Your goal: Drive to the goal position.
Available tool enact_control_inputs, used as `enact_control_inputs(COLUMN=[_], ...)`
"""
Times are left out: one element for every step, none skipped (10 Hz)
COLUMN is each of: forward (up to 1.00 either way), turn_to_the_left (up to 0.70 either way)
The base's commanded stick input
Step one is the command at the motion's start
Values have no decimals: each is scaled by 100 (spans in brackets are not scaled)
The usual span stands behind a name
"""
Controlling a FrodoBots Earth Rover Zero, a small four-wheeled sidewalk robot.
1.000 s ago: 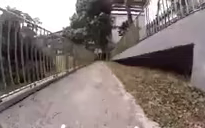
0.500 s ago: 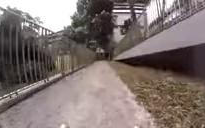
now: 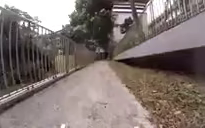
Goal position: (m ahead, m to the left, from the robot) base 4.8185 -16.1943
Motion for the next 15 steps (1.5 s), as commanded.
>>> enact_control_inputs(forward=[100, 100, 100, 100, 100, 100, 100, 100, 100, 100, 100, 100, 100, 100, 100], turn_to_the_left=[9, 38, 36, 18, 0, 0, 0, 0, 0, 0, 28, 0, 0, 0, 0])
